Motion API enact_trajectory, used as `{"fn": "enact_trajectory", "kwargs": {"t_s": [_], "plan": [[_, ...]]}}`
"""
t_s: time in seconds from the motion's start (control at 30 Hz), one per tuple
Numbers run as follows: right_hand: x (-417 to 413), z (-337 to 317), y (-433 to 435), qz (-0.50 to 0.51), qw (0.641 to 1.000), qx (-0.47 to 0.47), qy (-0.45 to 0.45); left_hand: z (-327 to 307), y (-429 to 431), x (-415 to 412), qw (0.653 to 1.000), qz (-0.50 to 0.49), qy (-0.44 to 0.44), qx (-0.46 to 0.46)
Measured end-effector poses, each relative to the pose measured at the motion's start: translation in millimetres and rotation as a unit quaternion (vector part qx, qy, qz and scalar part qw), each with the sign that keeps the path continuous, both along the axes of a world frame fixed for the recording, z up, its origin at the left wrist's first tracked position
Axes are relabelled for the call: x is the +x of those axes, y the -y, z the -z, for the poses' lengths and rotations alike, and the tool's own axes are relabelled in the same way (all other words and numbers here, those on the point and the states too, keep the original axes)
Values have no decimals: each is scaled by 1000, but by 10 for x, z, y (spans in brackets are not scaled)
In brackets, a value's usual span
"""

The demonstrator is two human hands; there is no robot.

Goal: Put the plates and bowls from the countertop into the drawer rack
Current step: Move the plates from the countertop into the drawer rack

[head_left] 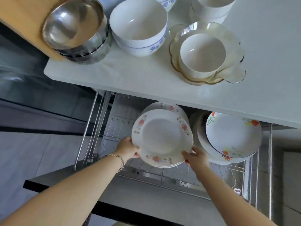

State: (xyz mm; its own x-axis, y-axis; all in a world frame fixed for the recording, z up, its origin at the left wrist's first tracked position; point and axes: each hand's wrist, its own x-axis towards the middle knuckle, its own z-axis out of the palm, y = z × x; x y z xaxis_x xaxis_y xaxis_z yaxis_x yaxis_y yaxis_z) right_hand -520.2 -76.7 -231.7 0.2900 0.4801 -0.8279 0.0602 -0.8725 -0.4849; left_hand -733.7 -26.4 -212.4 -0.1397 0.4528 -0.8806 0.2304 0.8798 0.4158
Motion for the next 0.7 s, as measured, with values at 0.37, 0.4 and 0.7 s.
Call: {"fn": "enact_trajectory", "kwargs": {"t_s": [0.37, 0.4, 0.7], "plan": [[-176, 668, -38, 63, 996, 3, 71, 848, -244, -62, 997, 54, -36, 40], [-202, 695, -50, 58, 995, 3, 80, 898, -255, -68, 995, 64, -54, 49], [-375, 848, -197, 67, 987, -18, 145, 1076, -454, -22, 961, 164, -168, 147]]}}
